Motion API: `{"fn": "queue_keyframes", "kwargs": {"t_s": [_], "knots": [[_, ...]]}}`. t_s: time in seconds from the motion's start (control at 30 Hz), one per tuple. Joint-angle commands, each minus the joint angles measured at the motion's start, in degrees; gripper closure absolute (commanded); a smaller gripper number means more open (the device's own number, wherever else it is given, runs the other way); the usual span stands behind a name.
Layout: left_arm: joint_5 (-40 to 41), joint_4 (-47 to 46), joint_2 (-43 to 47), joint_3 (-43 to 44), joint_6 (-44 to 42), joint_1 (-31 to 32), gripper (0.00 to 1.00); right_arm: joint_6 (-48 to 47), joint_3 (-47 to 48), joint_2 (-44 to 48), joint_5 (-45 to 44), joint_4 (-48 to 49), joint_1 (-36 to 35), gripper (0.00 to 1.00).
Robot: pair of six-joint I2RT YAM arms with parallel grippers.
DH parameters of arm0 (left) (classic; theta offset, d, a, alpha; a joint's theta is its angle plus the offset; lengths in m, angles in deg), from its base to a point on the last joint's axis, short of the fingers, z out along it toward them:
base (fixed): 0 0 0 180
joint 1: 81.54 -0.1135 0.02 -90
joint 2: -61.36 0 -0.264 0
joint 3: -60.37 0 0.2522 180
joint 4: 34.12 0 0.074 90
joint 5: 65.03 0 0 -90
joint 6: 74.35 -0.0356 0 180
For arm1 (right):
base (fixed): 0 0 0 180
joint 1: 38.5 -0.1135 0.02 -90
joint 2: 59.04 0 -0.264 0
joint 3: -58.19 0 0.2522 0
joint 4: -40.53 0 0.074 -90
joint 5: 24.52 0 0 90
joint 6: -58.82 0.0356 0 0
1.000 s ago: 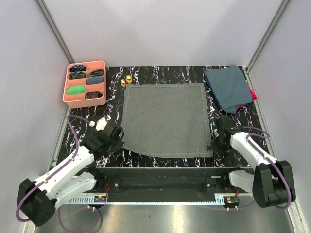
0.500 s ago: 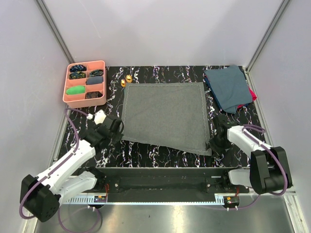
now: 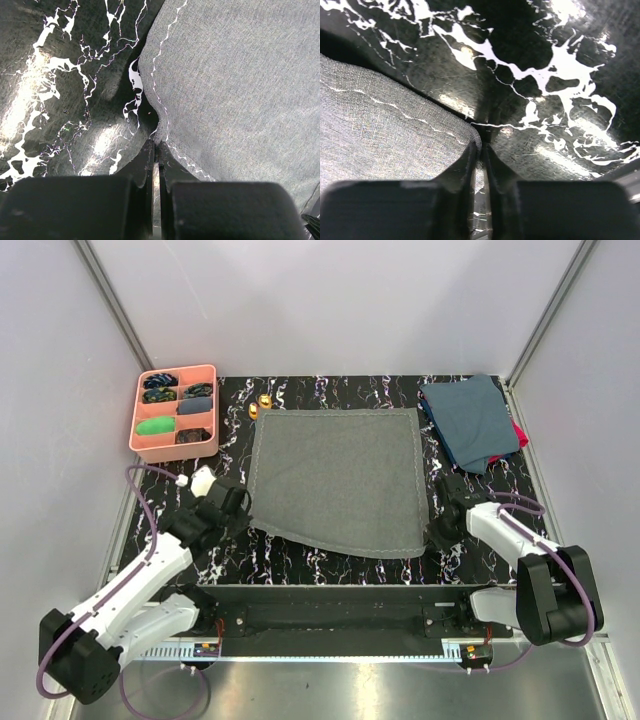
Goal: Fold the napkin into a case and place the utensils inside
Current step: Flatten out the crumpled napkin at the center of the board.
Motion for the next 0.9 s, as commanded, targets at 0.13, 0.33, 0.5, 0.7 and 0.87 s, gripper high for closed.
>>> {"fn": "queue_keyframes", "kwargs": {"t_s": [0.13,0.33,0.5,0.7,0.87], "knots": [[-0.9,-1.9,2.35,2.26,-5.71,-0.35,1.0,-4.19,1.22,7.75,-2.06,-0.36,-0.49,1.0],[-1.09,-5.67,9.29,7.17,-15.81,-0.44,1.0,-22.81,12.18,20.49,0.66,2.01,-0.49,1.0],[-2.49,-9.01,15.17,18.94,-26.72,-0.44,1.0,-39.16,25.02,30.44,4.69,1.31,-0.49,1.0],[-9.16,-9.8,20.01,33.97,-35.78,-0.44,1.0,-49.28,43.03,36.16,14.7,-0.62,-0.49,1.0],[-14.35,-10.6,23.97,41.45,-37.81,-0.44,1.0,-50.52,48.59,42.84,22.19,1.39,-0.41,1.0]]}}
